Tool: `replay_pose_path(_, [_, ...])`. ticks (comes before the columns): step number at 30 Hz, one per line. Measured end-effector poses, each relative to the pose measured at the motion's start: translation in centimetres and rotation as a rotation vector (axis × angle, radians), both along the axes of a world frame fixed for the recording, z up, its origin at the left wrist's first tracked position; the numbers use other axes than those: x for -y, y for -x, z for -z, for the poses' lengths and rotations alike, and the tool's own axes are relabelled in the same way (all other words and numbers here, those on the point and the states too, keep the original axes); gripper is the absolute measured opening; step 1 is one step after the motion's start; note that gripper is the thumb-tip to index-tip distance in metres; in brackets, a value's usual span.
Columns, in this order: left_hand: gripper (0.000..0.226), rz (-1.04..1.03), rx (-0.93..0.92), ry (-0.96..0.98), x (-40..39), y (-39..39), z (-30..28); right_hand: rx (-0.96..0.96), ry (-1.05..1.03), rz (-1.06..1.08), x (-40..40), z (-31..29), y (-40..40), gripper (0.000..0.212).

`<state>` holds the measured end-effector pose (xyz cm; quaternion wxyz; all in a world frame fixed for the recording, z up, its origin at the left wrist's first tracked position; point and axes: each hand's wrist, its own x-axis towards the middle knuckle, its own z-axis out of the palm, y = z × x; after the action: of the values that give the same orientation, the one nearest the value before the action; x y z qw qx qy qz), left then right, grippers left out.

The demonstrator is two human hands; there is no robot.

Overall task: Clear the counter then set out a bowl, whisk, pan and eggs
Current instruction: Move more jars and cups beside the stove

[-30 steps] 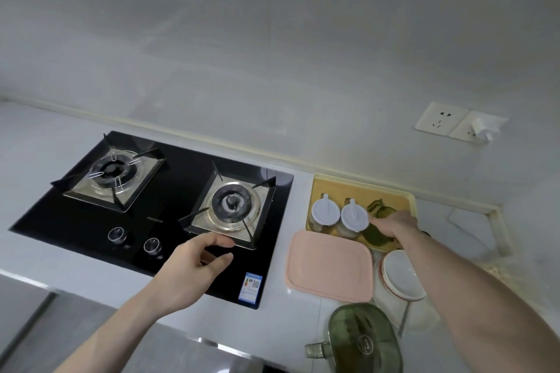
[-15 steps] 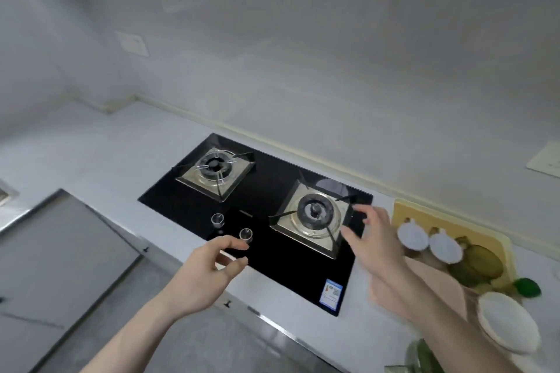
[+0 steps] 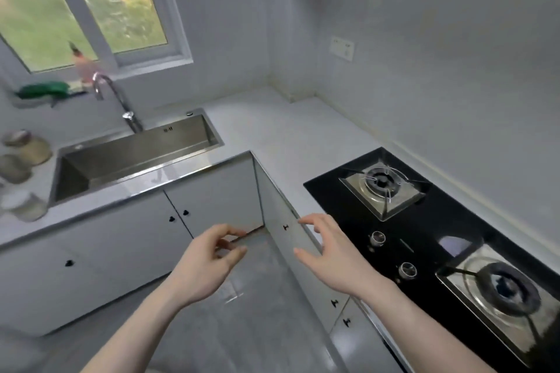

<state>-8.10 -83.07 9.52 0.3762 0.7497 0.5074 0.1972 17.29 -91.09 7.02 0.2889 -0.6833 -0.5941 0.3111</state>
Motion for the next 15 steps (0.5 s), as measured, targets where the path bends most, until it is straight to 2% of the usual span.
replay_pose_path(6, [0.017,-0.198,0.005,0.026,-4.5,6.5,0.4,0.005,0.019,-0.152,-9.3,-0.9,4.1,0.055])
replay_pose_path(15, [0.017,-0.394,-0.024,0.055,-13.7,9.8,0.8,-0.030,0.049,-0.321,-23.8,0.4,7.4,0.052])
